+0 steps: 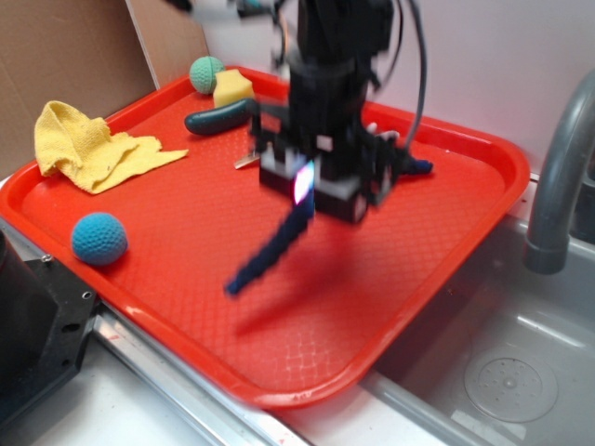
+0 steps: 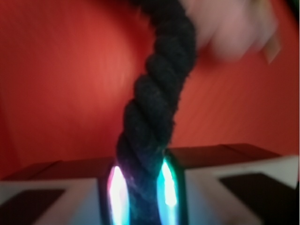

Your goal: Grab the blue rope.

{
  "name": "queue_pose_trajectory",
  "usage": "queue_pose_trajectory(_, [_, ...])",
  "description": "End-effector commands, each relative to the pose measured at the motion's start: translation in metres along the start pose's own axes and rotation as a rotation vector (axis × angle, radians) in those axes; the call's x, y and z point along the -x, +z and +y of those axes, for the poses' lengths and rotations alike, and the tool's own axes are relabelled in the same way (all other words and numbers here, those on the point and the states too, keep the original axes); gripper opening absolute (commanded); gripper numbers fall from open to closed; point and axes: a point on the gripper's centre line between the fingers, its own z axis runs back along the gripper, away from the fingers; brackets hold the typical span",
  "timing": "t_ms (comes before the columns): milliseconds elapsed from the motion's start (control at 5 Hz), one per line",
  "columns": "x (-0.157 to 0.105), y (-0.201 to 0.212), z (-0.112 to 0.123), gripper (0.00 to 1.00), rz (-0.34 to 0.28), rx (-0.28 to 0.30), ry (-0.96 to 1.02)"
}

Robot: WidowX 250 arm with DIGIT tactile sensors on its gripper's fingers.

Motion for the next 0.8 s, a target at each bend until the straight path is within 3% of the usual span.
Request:
queue_pose_trajectory(0, [-0.011, 0.111, 0.065, 0.0, -0.158, 0.012, -0.017])
queue_pose_trajectory(200, [-0.007, 0.152, 0.082, 0.0, -0.138, 0.053, 0.025])
queue_pose_trajectory(400, [0.013, 0.152, 0.096, 0.0, -0.21, 0.126, 0.095])
queue_pose_trajectory(600, [0.008, 0.132, 0.098, 0.0, -0.072, 0.079, 0.125])
